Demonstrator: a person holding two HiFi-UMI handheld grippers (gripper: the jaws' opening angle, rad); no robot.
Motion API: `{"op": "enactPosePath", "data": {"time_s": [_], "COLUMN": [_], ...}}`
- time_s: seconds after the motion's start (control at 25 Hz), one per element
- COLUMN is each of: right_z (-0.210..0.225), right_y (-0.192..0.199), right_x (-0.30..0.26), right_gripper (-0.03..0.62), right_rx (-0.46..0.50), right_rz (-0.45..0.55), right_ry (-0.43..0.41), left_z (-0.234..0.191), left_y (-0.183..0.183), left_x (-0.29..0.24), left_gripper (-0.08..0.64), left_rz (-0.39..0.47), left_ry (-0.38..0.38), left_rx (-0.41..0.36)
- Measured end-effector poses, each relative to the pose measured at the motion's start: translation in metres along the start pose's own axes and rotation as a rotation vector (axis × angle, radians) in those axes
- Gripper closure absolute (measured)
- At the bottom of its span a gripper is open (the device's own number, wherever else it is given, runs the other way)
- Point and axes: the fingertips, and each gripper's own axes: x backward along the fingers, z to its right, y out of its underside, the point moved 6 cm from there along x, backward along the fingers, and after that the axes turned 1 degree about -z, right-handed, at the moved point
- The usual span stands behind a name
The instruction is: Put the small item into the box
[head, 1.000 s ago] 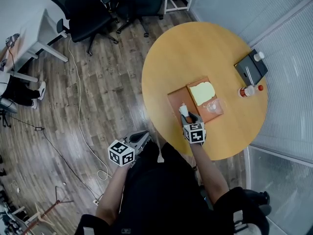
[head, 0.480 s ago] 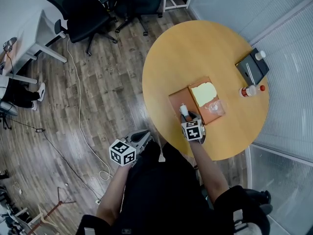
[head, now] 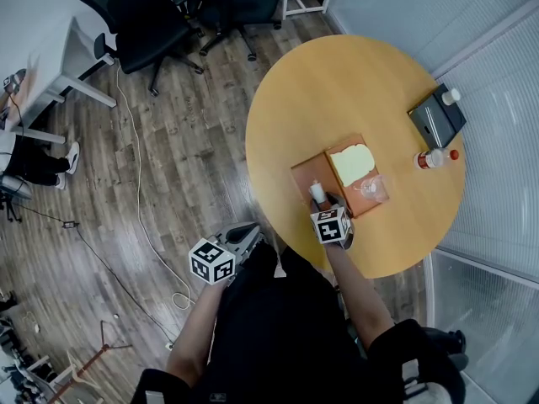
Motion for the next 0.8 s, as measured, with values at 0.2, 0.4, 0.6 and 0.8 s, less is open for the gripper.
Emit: {"op": "enactPosePath", "data": {"time_s": [0.2,0.4,0.6,0.8], "right_z": [0.001,0.005,0.004,0.004], "right_y": [0.001,0.0,-0.01,-0.004], "right_x": [0.003,0.008,0.026,0.042], "right_gripper": [0.39,0.383,0.412,0.588], "right_rx": [0.003,-0.001,0.098,0.076], "right_rz": [0.041,0.091,0.214,0.255], "right_ry": [-0.008,-0.03,-0.01,-0.093], "left_z": [0.001,0.005,0.01,0.02], "left_y": [-0.005,-0.008,-0.01,-0.014], "left_x": [-0.003,-0.009,-0.013,-0.018], "left_gripper": [0.554,0.554,0.554,0.554], "left_rz": [0.003,0.001,-0.003,-0.005], "left_ry": [-0.005,-0.006,-0.007,0.002], "left_rx": [-0.014,-0.021,-0.036,-0.054]}}
